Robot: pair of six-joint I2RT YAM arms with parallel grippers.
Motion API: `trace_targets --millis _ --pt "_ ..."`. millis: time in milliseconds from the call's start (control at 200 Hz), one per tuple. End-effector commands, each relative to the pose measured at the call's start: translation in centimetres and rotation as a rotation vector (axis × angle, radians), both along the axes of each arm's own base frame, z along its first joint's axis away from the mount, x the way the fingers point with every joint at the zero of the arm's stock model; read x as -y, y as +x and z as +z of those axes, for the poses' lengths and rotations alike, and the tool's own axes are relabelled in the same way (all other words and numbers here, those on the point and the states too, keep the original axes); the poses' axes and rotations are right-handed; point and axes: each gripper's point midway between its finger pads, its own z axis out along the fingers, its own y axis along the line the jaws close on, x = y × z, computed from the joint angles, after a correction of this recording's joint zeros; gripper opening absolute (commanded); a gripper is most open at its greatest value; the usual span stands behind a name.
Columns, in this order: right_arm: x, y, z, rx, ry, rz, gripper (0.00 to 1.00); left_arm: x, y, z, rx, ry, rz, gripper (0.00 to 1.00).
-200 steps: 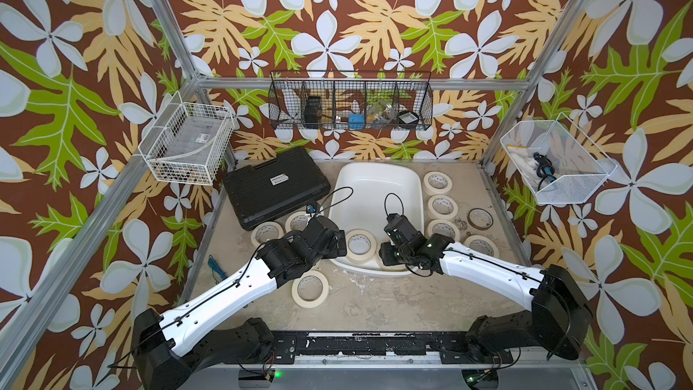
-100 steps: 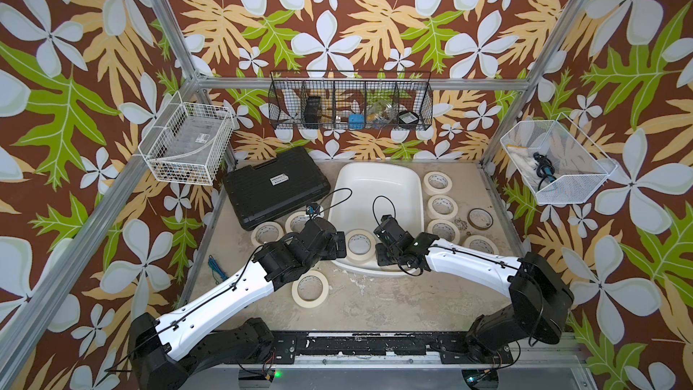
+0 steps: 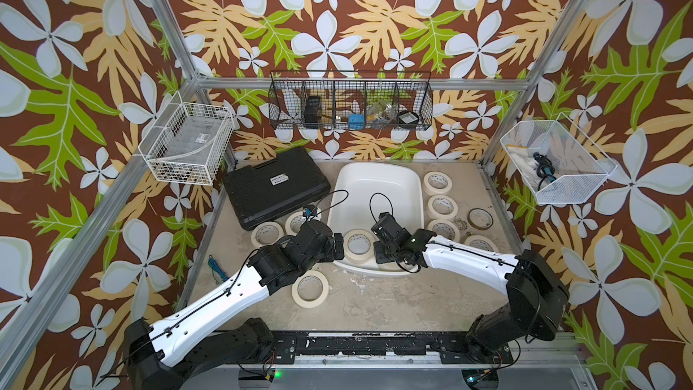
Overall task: Take out the art tape in the storage box
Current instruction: Pick up the art tape from the storage box, then place the art tape at the center of the board.
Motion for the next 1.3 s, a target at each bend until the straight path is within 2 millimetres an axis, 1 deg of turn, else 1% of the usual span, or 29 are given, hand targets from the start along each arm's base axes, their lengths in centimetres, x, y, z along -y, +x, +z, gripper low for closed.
trace_targets --millis 0,160,245,345,460,576,686,751,801,881,946,991,1121,1296 --pt "0.5 0.6 2.3 0.053 -0.022 0.006 0.11 -0.3 -0.1 0.1 0.008 -0.001 0.007 0.98" --pt "1.6 0.8 6.8 0.132 -0.031 -0.002 0.09 -0.3 -0.1 -0.1 0.006 0.008 0.002 0.98" --pt "2.8 0.9 9.4 0.189 -0.042 -0.016 0.08 -0.3 0.0 -0.2 0.006 0.009 0.0 0.98" --pt "4.6 1.0 11.8 0.234 -0.046 -0.041 0.09 -0.1 0.0 -0.3 0.002 0.01 -0.002 0.98" --pt "7.3 1.0 13.7 0.259 -0.053 -0.085 0.09 0.1 0.1 -0.5 -0.002 0.009 -0.007 0.98" --pt "9.9 0.9 14.4 0.273 -0.063 -0.127 0.09 0.3 0.1 -0.8 -0.009 0.01 -0.012 0.98" --pt "12.3 0.5 13.6 0.254 -0.083 -0.174 0.09 0.4 0.2 -1.0 -0.014 0.013 -0.014 0.98" --pt "13.7 0.3 12.2 0.229 -0.098 -0.213 0.08 0.4 0.2 -1.2 -0.015 0.014 -0.013 0.98" --pt "14.4 0.2 10.8 0.195 -0.093 -0.235 0.07 0.5 0.3 -1.4 -0.017 0.012 -0.015 0.98" --pt "15.0 -0.3 8.2 0.137 -0.078 -0.261 0.06 0.8 0.3 -1.7 -0.025 0.011 -0.02 0.98" --pt "15.3 -0.6 6.7 0.116 -0.062 -0.279 0.06 0.9 0.3 -2.1 -0.035 0.014 -0.023 0.97" --pt "15.7 -0.8 6.0 0.116 -0.063 -0.303 0.07 1.0 0.3 -2.2 -0.04 0.014 -0.025 0.97" --pt "16.8 -1.0 4.6 0.128 -0.082 -0.344 0.08 1.0 0.2 -2.6 -0.048 0.02 -0.028 0.97" --pt "17.9 -1.3 1.4 0.082 -0.083 -0.375 0.08 0.9 0.2 -2.7 -0.045 0.024 -0.026 0.97"
